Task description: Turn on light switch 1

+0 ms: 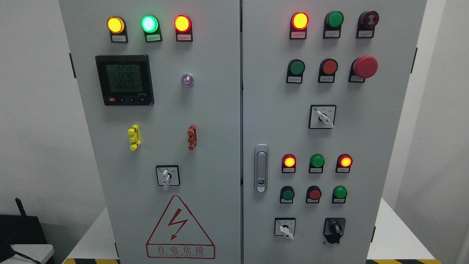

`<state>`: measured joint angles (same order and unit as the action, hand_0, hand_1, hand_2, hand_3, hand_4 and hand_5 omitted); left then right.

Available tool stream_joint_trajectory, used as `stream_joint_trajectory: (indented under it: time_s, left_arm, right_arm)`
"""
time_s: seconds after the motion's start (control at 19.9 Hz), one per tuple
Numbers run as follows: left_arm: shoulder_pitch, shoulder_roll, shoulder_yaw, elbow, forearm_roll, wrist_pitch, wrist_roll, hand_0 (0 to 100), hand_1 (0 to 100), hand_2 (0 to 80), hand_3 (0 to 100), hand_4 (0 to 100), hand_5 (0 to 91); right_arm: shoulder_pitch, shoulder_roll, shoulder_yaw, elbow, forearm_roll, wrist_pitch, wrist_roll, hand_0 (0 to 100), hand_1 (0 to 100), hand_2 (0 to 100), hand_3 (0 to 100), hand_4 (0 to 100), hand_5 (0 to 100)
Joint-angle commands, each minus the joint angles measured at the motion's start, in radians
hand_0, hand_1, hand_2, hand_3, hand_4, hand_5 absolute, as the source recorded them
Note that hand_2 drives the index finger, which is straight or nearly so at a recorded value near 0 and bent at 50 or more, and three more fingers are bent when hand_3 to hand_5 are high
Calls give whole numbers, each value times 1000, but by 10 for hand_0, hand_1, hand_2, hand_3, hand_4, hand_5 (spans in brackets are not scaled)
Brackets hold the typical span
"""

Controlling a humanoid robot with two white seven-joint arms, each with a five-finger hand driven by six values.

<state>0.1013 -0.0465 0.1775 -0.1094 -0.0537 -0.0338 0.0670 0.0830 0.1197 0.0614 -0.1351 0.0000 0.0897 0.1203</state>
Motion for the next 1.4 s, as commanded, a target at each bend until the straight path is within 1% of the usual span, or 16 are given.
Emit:
stream_joint_trajectory:
  time_s: [0.0, 0.45, 0.65, 0.75, 0.9, 1.0, 1.15, 1.25, 1.35]
  left_arm:
    - [0, 1, 0, -1, 0, 0, 0, 369, 0, 0, 0, 0, 0]
    - [0, -1, 0, -1, 2, 0, 0, 369, 0, 0, 0, 0, 0]
    - [0, -1, 4, -7, 0, -5, 10, 370, 0, 0, 0, 0, 0]
    - [0, -1, 8, -10, 0, -32, 25, 370, 0, 0, 0, 0, 0]
    - [3, -3, 14, -18, 2, -118, 68, 369, 0, 0, 0, 0, 0]
    - [9, -3, 66, -58, 2, -138, 77, 364, 15, 0, 0, 0, 0]
    - [15, -3, 215, -145, -1, -140, 79, 364, 21, 0, 16, 8, 0]
    - [41, 7, 263, -223, -2, -140, 77, 370, 31, 0, 43, 32, 0]
    - [75, 20, 330, -353, 0, -140, 74, 380, 29, 0, 57, 45, 0]
  right_arm:
    - [0, 0, 0, 0, -18, 1, -1, 120, 389, 0, 0, 0, 0]
    - [0, 0, 0, 0, -17, 1, -1, 120, 389, 0, 0, 0, 0]
    - [0, 0, 0, 0, -17, 1, -1, 120, 389, 0, 0, 0, 0]
    - [0, 0, 0, 0, -17, 1, -1, 120, 389, 0, 0, 0, 0]
    - [0, 0, 0, 0, -17, 1, -1, 120, 389, 0, 0, 0, 0]
    - [0, 0, 0, 0, -18, 1, -1, 120, 389, 0, 0, 0, 0]
    - [0, 0, 0, 0, -18, 1, -1, 120, 389, 0, 0, 0, 0]
    - [0, 0, 0, 0, -17, 1, -1, 120, 389, 0, 0, 0, 0]
    - [0, 0, 0, 0, -18, 1, -1, 120, 389, 0, 0, 0, 0]
